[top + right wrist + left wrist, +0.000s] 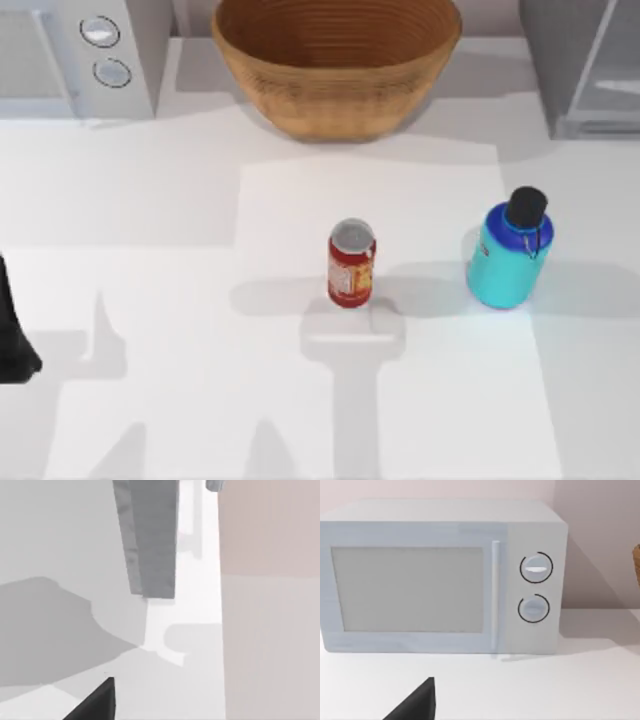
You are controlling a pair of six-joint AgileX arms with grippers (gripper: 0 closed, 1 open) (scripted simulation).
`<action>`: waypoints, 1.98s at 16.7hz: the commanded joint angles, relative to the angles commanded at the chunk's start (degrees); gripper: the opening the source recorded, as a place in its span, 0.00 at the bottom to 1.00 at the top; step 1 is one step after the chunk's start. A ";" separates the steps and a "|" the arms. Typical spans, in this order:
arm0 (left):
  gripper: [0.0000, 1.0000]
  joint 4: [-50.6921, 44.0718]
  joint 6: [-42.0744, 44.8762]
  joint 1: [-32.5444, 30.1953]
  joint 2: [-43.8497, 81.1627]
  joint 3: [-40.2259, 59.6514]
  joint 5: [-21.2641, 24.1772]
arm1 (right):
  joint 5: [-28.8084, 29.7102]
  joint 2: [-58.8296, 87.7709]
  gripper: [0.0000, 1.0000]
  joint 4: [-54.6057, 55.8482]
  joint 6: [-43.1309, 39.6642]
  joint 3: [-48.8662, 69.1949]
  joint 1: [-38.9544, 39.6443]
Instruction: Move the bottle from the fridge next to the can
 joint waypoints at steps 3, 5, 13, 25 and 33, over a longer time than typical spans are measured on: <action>1.00 0.00 0.00 0.00 0.00 0.00 0.00 | -1.72 3.15 1.00 0.07 -3.20 1.04 -2.82; 1.00 0.00 0.00 0.00 0.00 0.00 0.00 | -1.72 3.15 1.00 0.07 -3.20 1.04 -2.82; 1.00 0.00 0.00 0.00 0.00 0.00 0.00 | -0.66 3.47 1.00 8.24 5.88 0.73 3.41; 1.00 0.00 0.00 0.00 0.00 0.00 0.00 | 7.72 4.32 1.00 55.61 64.71 -0.51 38.30; 1.00 0.00 0.00 0.00 0.00 0.00 0.00 | 9.81 4.05 1.00 67.62 77.15 -0.87 47.76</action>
